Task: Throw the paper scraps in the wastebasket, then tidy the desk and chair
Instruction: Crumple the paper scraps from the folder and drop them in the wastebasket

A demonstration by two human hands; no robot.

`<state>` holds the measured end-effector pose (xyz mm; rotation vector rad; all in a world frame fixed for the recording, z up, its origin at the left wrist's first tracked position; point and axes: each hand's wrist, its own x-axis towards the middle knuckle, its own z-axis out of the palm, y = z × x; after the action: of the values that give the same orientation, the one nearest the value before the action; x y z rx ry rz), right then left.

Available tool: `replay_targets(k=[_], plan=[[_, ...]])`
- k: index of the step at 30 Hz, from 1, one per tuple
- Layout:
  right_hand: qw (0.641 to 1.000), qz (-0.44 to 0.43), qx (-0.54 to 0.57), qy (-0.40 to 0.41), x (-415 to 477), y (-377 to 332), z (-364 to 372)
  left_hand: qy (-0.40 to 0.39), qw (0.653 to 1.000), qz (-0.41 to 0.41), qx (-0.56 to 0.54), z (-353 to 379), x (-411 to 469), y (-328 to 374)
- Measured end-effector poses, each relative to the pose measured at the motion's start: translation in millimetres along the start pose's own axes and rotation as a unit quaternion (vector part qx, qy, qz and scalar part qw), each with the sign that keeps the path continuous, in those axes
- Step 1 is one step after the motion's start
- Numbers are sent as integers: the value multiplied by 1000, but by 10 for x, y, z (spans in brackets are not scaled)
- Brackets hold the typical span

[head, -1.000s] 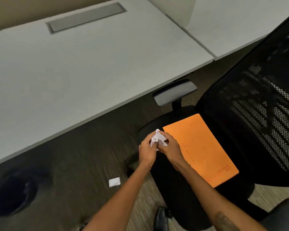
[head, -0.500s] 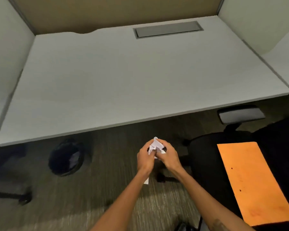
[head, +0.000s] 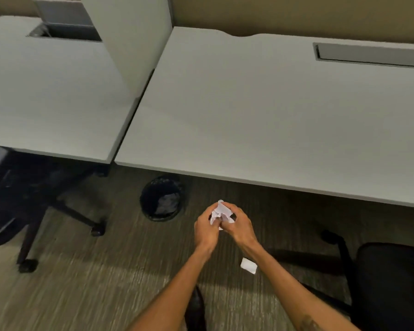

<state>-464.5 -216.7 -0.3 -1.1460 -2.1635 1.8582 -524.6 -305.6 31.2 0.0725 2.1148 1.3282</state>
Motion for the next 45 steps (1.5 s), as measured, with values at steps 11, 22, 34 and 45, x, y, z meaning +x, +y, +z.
replay_targets(k=[11,22,34,45], plan=[[994,-10,-17,-110,523,-315,1485,91,994,-42,-38,-1294,630,-503],[980,84,-83,-161,1220,-286,2333,136,988,-77,-7,-1808,1411,-937],[979,38,-123,-155,1834,-220,2731,138,970,-147,-137,-1910,2109,-1197],[980,27,-115,-163,2275,-69,2969,106,980,-148,-76,-2038,2631,-1373]])
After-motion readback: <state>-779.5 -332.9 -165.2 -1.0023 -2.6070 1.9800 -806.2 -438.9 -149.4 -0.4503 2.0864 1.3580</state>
